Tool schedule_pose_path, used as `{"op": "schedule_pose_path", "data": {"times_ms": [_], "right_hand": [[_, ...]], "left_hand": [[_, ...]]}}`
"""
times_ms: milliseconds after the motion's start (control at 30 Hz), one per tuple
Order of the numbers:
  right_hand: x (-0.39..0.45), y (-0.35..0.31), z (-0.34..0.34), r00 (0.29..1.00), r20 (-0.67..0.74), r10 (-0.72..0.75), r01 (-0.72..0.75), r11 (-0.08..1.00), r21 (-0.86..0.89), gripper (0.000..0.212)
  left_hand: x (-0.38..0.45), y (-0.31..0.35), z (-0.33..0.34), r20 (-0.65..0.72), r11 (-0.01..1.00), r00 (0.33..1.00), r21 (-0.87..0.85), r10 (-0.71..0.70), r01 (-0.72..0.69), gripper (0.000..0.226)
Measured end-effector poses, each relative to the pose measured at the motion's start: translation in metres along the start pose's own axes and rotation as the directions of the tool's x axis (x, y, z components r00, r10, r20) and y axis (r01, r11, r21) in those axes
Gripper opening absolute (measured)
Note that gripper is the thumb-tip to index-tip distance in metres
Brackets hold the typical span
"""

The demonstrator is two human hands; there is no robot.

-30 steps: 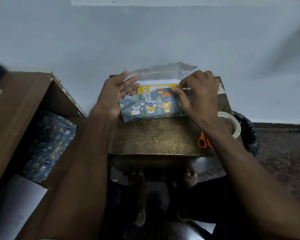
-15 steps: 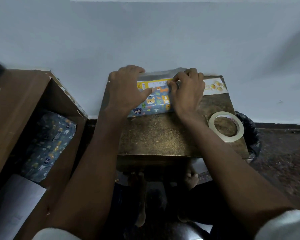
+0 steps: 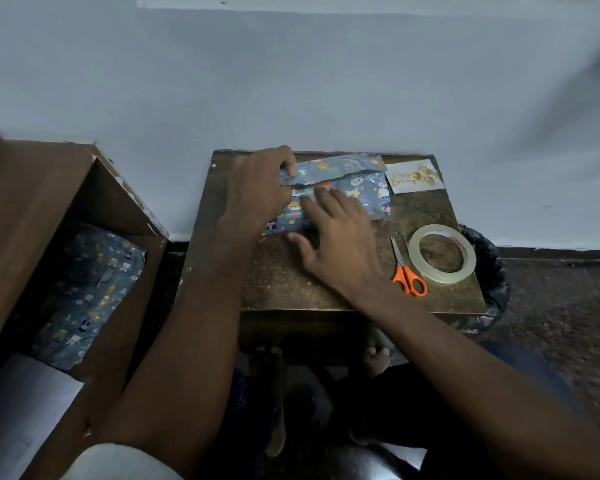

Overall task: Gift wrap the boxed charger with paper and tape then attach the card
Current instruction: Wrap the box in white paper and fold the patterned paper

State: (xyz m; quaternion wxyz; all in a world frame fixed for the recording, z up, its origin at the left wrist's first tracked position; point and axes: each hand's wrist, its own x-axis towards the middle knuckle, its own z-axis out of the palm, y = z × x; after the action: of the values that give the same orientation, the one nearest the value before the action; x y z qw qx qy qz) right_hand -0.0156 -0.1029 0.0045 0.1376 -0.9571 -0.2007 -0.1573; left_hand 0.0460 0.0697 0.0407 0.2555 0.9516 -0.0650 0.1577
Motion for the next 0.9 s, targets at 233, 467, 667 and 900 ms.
{"op": "schedule_pose_path", "data": {"times_ms": [233, 467, 667, 900], "right_hand": [[0.008, 0.001, 0.005, 1.0, 0.012, -0.025, 0.025, 0.998, -0.056, 0.052], [0.015, 0.008, 0.004, 1.0, 0.019, -0.025, 0.026, 0.999, -0.043, 0.047], [0.017, 0.016, 0.003, 0.988, -0.134, 0.082, -0.057, 0.981, 0.183, 0.023], [0.013, 0.026, -0.016, 0.937, -0.304, 0.173, -0.158, 0.985, 0.075, 0.049]], "left_hand": [[-0.006, 0.003, -0.002, -0.085, 0.998, 0.996, 0.045, 0.036, -0.032, 0.03], [-0.007, -0.003, -0.011, -0.048, 0.995, 0.995, -0.043, 0.083, -0.085, 0.016], [-0.009, -0.006, -0.015, 0.065, 0.998, 0.997, -0.06, 0.037, -0.033, 0.017], [-0.015, -0.018, -0.015, 0.148, 0.99, 0.989, -0.142, 0.017, 0.004, 0.012]]}}
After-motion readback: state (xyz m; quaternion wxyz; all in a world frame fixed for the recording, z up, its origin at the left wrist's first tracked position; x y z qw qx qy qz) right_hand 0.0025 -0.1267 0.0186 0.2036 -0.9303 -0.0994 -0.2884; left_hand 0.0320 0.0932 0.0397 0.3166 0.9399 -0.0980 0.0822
